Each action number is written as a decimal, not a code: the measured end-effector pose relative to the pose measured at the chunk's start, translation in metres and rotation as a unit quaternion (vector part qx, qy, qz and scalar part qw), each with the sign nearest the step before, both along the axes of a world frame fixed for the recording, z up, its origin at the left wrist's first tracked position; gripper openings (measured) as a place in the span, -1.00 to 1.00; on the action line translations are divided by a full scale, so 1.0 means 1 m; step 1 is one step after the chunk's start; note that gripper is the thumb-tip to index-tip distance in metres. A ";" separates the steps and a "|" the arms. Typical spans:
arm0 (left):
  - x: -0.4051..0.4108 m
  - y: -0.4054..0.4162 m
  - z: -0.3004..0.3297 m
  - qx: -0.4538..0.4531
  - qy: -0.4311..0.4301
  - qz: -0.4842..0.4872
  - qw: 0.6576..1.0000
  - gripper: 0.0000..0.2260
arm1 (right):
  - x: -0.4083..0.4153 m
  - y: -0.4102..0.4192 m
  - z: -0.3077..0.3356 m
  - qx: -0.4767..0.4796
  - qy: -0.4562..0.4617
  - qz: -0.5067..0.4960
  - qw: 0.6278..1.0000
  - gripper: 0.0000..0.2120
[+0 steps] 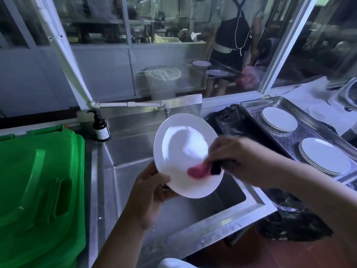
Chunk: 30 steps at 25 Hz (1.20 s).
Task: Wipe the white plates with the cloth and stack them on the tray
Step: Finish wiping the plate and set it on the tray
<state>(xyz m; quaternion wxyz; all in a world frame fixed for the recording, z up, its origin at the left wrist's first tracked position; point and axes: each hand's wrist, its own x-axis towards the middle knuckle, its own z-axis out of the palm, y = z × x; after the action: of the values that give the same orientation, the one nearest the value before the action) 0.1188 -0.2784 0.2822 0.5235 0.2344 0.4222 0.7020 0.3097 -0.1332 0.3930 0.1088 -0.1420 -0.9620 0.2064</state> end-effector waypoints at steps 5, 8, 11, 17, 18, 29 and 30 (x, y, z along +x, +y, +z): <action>0.013 -0.001 0.011 0.041 -0.002 -0.033 0.999 -0.37 | -0.030 -0.002 -0.030 0.238 0.126 0.064 0.961 -0.59; 0.017 -0.009 0.016 0.049 -0.027 -0.053 0.997 -0.46 | -0.032 0.002 -0.051 0.240 0.114 0.109 0.958 -0.56; 0.020 -0.016 0.021 0.056 -0.019 -0.063 0.996 -0.46 | -0.032 0.013 -0.039 0.252 0.153 0.085 0.952 -0.62; 0.021 -0.020 0.031 0.093 -0.013 -0.018 0.995 -0.37 | -0.022 0.032 -0.023 0.320 0.176 -0.064 0.929 -0.73; 0.021 -0.020 0.031 0.100 -0.009 -0.009 0.995 -0.37 | -0.017 0.032 -0.027 0.316 0.177 -0.087 0.928 -0.72; 0.019 -0.010 0.027 0.119 0.078 0.036 0.989 -0.37 | 0.001 -0.069 -0.089 0.071 0.191 -0.147 0.968 -0.73; 0.019 -0.009 0.025 0.115 0.082 0.037 0.989 -0.38 | -0.001 -0.078 -0.086 0.029 0.180 -0.140 0.973 -0.75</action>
<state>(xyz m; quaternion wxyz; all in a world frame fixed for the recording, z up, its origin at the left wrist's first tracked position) 0.1379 -0.2871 0.3071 0.4306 0.3341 0.3881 0.7432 0.3087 -0.2112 0.3066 0.3123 -0.2329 -0.9026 0.1832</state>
